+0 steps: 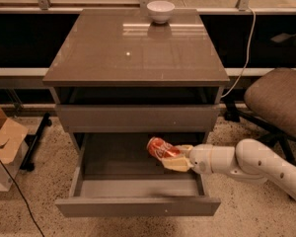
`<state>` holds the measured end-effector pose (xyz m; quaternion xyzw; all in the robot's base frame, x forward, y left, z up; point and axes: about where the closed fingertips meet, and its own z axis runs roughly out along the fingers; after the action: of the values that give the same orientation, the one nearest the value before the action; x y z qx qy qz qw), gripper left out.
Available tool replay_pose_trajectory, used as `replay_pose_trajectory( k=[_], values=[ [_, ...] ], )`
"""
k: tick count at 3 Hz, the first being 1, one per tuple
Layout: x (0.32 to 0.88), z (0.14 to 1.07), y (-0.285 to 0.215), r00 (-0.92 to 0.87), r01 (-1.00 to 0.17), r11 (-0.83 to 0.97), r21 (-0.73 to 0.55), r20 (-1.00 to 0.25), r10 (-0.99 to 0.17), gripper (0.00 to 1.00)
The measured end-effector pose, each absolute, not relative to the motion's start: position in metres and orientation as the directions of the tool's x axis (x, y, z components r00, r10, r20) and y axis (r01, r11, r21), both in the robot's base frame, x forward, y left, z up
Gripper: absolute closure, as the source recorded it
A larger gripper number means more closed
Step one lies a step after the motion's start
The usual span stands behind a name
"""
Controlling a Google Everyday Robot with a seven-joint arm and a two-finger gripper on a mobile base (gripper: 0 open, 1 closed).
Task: Place coke can into middle drawer
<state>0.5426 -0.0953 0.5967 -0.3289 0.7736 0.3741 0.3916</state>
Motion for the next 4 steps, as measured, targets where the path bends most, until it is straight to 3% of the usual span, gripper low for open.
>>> replay_pose_trajectory(
  k=[2, 4],
  values=[
    [0.539, 0.549, -0.097, -0.512, -0.782, 0.502, 0.369, -0.841, -0.178, 1.0],
    [0.553, 0.5, -0.073, -0.495, -0.808, 0.488, 0.329, -0.828, -0.263, 1.0]
  ],
)
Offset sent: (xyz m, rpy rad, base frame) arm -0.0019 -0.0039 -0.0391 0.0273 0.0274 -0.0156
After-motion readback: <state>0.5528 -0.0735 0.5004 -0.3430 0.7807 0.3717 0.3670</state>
